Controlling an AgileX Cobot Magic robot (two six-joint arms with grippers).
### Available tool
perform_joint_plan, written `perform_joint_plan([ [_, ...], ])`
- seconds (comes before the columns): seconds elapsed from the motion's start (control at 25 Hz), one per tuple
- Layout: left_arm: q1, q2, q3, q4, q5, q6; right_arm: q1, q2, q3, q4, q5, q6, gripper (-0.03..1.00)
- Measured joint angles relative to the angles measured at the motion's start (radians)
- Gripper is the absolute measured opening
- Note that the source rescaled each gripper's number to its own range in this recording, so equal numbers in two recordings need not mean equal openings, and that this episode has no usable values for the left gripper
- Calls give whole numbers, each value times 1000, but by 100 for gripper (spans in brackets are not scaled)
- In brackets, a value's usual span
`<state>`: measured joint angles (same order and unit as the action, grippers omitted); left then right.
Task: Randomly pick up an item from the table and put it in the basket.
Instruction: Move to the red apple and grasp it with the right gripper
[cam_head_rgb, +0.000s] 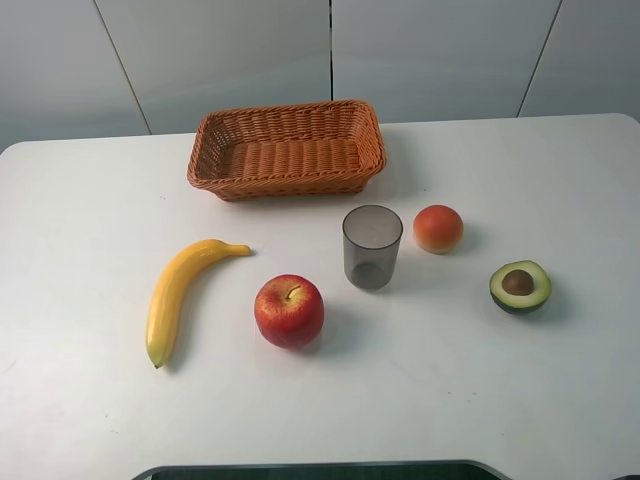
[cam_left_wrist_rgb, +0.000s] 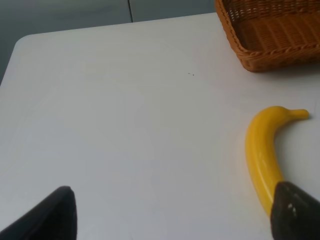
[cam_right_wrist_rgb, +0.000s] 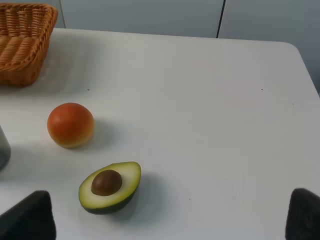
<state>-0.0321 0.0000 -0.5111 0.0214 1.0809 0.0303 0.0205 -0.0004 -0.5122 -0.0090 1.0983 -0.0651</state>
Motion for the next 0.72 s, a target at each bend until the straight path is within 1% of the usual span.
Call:
perform_joint_plan([
  [0.72,0,0,0,0,0,0,0,0,0,0,-2,0,100],
])
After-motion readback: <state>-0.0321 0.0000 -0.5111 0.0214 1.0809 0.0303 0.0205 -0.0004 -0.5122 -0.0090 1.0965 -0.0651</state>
